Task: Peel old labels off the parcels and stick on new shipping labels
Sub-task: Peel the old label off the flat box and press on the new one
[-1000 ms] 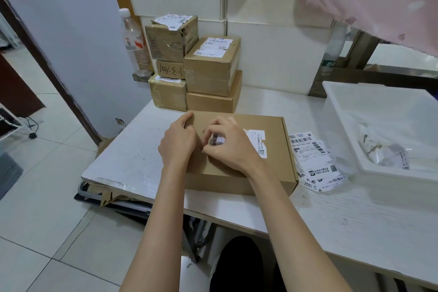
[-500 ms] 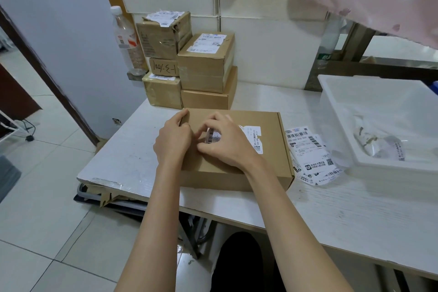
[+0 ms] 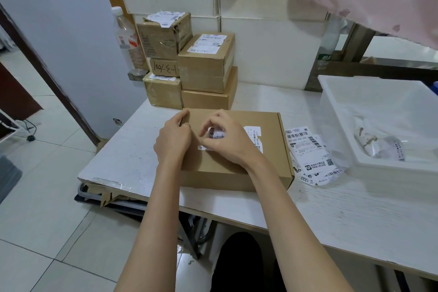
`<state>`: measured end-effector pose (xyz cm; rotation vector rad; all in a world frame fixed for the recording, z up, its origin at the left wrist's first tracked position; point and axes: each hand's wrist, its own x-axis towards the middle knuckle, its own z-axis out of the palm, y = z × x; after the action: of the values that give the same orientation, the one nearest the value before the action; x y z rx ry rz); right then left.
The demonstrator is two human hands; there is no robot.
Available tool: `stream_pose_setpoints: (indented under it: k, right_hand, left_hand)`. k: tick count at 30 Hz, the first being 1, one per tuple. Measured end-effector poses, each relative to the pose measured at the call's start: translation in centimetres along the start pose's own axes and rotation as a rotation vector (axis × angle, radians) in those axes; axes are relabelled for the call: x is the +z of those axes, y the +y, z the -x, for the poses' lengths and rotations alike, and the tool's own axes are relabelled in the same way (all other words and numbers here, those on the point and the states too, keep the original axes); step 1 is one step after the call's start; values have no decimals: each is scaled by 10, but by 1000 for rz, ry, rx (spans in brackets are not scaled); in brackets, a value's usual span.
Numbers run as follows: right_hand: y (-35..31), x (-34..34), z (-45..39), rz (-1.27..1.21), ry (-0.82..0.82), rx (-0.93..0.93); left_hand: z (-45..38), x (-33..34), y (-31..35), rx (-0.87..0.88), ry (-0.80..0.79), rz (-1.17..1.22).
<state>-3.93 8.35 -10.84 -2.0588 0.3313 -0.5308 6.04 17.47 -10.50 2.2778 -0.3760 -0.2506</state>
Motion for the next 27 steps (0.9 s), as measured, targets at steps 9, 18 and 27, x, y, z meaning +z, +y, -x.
stream_pose_setpoints:
  k: [9, 18, 27]
  right_hand:
    - [2, 2, 0, 125, -26, -42]
    - [2, 2, 0, 122, -44, -15]
    - [1, 2, 1, 113, -46, -22]
  left_hand:
    - [0, 1, 1, 1, 10, -11]
    - [1, 0, 0, 3, 1, 4]
    - [3, -1, 2, -2, 9, 3]
